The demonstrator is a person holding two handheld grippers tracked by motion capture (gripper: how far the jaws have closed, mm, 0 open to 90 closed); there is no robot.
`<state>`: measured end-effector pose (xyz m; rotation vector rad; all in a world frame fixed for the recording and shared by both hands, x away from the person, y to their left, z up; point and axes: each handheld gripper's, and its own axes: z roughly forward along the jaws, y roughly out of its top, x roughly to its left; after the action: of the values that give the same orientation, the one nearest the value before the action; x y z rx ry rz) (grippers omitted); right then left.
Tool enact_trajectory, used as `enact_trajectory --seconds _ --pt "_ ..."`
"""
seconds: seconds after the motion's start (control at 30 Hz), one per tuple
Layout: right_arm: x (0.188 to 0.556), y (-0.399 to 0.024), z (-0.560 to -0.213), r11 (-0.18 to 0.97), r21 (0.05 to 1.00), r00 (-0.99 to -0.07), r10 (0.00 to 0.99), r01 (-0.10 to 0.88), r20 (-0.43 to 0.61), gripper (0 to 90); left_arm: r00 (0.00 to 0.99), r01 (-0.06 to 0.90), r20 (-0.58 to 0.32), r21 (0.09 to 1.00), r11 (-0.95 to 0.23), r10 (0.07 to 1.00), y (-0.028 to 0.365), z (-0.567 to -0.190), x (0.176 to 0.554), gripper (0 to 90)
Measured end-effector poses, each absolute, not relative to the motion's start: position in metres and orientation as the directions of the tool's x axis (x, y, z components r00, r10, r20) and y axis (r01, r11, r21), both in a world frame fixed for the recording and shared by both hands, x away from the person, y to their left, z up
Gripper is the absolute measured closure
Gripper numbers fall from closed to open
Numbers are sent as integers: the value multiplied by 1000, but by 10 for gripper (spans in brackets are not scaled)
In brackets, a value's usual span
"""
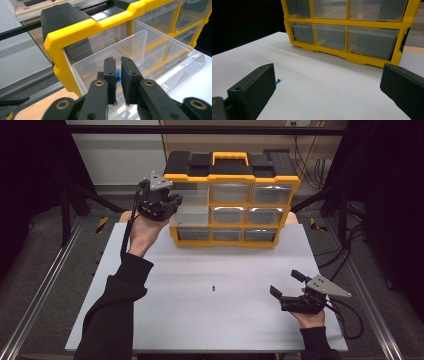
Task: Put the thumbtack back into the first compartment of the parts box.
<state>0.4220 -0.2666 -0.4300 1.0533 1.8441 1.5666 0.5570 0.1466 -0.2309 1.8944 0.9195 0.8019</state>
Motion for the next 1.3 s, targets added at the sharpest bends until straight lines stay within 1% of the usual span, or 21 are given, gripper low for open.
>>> enact_trajectory --seconds 0.13,0.23,0.27,0.43,0.53,0.57,0.8,0.87,1.03,1.13,1.17,1.3 --pt "422 -267 -430 39 970 -578 809 238 109 13 521 268 173 897 -352 836 147 -228 553 733" --pt "422 -267 -430 45 972 -578 810 230 99 13 525 231 165 917 -326 835 151 -225 545 638" --pt "422 -266 -429 23 971 -578 806 239 123 13 531 216 155 926 -311 833 153 -223 541 617" --pt "422 -266 -430 30 971 -574 810 238 116 13 559 182 133 943 -278 819 162 -222 523 491" --pt "422 -267 -430 34 971 -574 811 236 111 13 574 164 107 956 -242 812 170 -226 510 439" --pt "422 -266 -430 34 971 -573 812 235 110 13 579 161 99 959 -233 809 171 -227 507 410" --pt "422 -267 -430 34 971 -573 812 235 111 13 600 140 74 971 -196 796 181 -242 487 279" --pt "422 -266 -430 32 972 -573 812 234 111 13 597 139 71 972 -190 799 180 -249 483 225" --pt "422 -267 -430 32 972 -575 811 231 110 13 610 123 84 972 -198 788 178 -267 474 142" --pt "422 -267 -430 35 973 -577 810 229 107 13 614 139 77 969 -204 786 176 -278 471 104" --pt "422 -267 -430 34 973 -576 811 229 107 13 619 157 61 967 -199 783 174 -282 469 92" --pt "421 -266 -430 21 971 -576 808 238 124 13 632 178 33 966 -187 774 169 -301 467 79"
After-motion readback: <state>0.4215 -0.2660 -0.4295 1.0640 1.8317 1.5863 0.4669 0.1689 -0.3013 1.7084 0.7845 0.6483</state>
